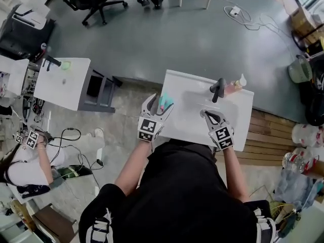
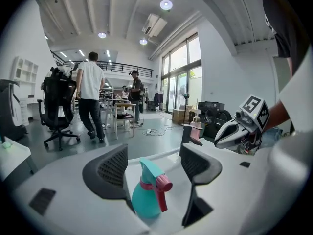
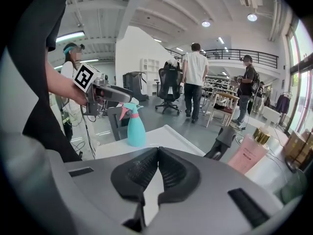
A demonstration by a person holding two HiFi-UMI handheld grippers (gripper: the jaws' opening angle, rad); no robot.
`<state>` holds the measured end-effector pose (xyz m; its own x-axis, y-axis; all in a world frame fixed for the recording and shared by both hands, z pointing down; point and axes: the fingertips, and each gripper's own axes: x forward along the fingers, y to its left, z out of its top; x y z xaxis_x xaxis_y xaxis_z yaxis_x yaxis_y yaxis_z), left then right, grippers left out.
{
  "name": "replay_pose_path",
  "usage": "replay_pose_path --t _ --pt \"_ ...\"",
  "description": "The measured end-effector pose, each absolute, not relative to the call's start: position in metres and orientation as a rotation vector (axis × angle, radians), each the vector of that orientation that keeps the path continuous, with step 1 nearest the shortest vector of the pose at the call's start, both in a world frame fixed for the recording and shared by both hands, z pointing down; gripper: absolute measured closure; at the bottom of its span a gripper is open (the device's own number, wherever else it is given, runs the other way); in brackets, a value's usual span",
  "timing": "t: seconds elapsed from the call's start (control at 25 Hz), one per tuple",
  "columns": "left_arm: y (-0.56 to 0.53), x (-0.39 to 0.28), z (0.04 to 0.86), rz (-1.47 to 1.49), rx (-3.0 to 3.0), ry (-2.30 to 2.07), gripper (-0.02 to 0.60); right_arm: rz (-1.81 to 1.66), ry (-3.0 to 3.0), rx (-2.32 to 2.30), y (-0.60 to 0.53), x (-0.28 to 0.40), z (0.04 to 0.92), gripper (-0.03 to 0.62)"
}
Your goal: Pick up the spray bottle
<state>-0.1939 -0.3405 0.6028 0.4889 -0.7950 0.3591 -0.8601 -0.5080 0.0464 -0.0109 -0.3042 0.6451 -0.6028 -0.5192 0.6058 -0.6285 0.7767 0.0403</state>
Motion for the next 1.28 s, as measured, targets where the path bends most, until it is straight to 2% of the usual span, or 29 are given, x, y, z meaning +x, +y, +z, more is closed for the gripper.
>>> replay_pose_path --t 0.76,1.28 --pt "-0.378 -0.177 0.633 0.514 2.521 -1.433 0.264 0.311 -2.24 1.03 -0.309 0.041 0.668 0.577" --pt "-0.375 -0.177 0.64 0.552 2.496 -1.407 0.265 0.313 -2.244 1.054 -0.315 0.038 0.667 0.577"
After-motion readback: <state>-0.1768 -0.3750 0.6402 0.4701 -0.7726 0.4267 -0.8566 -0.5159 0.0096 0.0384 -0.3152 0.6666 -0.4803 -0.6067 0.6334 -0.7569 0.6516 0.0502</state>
